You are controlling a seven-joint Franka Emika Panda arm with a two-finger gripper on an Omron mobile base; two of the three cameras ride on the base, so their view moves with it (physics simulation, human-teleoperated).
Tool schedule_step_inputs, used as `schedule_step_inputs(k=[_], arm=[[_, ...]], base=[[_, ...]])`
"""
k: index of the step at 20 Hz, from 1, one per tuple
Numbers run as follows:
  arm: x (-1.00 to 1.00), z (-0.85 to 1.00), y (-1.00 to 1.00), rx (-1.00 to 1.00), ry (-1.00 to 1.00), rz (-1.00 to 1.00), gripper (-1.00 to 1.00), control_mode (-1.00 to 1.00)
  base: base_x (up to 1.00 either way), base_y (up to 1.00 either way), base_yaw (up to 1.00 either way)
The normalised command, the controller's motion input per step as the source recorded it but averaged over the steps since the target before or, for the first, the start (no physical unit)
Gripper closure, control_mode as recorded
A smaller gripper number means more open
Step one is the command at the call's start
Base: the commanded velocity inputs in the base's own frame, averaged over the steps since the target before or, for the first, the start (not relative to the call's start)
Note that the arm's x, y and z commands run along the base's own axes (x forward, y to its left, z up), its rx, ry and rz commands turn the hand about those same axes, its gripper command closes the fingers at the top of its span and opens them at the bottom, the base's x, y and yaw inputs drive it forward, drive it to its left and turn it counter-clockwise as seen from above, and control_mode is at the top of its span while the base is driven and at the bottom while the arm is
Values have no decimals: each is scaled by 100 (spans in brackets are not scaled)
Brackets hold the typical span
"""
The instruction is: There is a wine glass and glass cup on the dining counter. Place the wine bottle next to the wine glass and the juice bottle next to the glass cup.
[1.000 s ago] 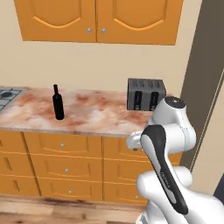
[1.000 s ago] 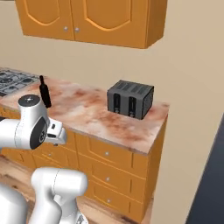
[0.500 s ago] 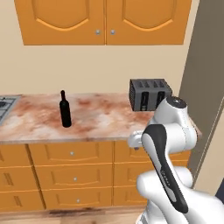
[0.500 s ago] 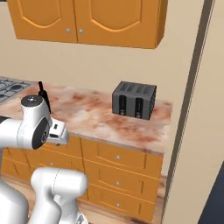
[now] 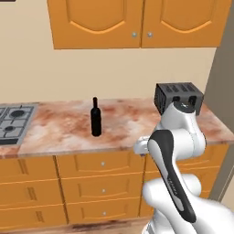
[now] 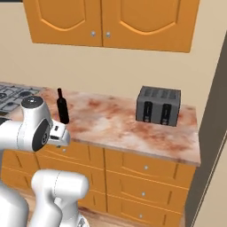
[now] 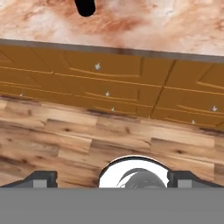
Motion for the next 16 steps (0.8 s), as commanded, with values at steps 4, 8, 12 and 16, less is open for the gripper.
schedule_step_inputs(k=[4, 8, 12, 16], arm=[[0, 0, 0, 0, 0, 0, -100, 100], [0, 0, 0, 0, 0, 0, -100, 100], [0, 0, 0, 0, 0, 0, -100, 100], [0, 0, 0, 0, 0, 0, -100, 100]], base=[[52, 53, -15], [48, 54, -18], [31, 57, -32], [23, 59, -34]])
